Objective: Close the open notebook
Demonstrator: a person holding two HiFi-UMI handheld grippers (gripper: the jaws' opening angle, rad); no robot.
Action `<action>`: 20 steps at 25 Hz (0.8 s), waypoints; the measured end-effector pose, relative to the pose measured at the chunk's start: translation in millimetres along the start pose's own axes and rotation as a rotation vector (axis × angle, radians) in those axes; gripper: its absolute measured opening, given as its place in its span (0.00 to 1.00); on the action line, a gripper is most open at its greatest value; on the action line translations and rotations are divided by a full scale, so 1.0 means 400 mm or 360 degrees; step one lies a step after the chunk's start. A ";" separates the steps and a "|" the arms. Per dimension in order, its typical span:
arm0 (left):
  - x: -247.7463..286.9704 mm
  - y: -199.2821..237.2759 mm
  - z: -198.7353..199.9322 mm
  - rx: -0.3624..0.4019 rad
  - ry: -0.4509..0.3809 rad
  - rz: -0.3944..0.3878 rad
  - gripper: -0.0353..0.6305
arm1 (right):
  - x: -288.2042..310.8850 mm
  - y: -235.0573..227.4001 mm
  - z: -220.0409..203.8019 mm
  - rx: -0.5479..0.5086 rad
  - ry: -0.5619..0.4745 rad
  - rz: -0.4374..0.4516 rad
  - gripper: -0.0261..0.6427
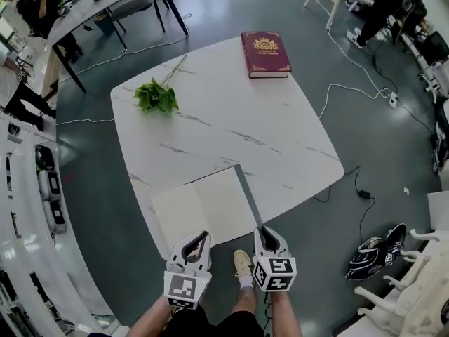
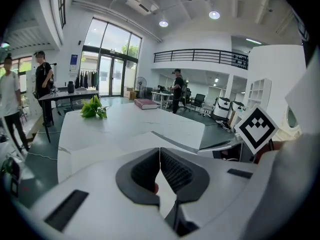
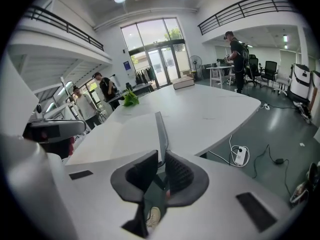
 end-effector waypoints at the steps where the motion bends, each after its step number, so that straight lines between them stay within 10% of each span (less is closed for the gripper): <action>1: -0.008 0.000 0.002 -0.0003 -0.0008 0.0007 0.09 | -0.005 0.004 0.003 -0.0005 -0.0005 -0.0003 0.13; 20: -0.169 -0.012 0.017 -0.0065 -0.0167 0.0232 0.09 | -0.127 0.085 0.054 -0.0104 -0.0157 0.0144 0.08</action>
Point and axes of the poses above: the fingertips, and each gripper's own axes: x forward along the fingers, y to its left, z out of its top, the point moved 9 cm from there along -x, backward along the fingers, and after that the axes turned 5 degrees about -z, right-handed, at the moved point
